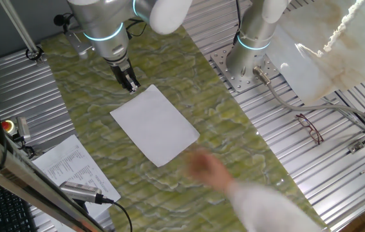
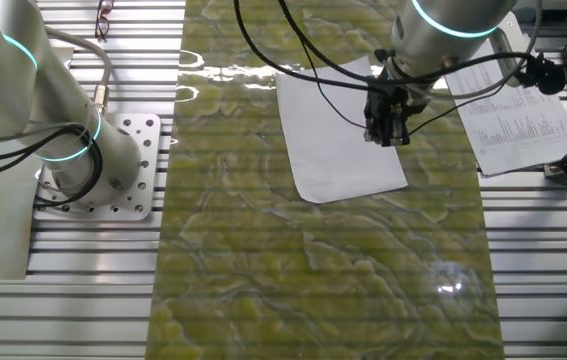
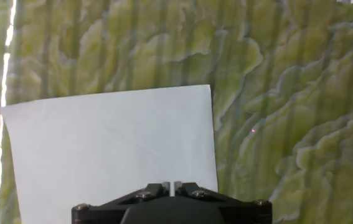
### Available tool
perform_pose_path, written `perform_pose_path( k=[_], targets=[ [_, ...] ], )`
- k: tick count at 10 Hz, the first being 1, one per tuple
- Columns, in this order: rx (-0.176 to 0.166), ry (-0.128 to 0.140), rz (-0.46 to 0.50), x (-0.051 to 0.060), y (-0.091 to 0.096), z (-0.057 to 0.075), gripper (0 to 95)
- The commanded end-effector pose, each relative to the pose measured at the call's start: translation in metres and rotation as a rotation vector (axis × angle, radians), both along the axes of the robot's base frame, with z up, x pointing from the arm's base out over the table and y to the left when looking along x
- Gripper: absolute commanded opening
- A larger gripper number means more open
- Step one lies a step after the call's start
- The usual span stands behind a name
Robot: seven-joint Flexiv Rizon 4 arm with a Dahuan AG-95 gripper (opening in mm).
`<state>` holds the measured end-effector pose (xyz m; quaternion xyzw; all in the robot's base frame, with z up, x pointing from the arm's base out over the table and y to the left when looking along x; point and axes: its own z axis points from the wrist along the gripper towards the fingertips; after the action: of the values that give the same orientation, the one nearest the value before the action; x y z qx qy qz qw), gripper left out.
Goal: Flip over and spread out the paper that is laid flat on the table
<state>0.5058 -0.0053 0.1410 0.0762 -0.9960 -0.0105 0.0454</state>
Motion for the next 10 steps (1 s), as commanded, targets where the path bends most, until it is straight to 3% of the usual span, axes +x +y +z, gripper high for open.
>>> perform_pose_path(
  k=[1,5,10],
  targets=[
    [0.002,-0.015,-0.003,-0.002,0.0,0.0,0.0],
    [-0.004,-0.026,-0.02,-0.004,0.005,0.001,0.0],
    [-0.01,-0.012,0.016,-0.021,-0.002,0.0,0.0]
  ],
)
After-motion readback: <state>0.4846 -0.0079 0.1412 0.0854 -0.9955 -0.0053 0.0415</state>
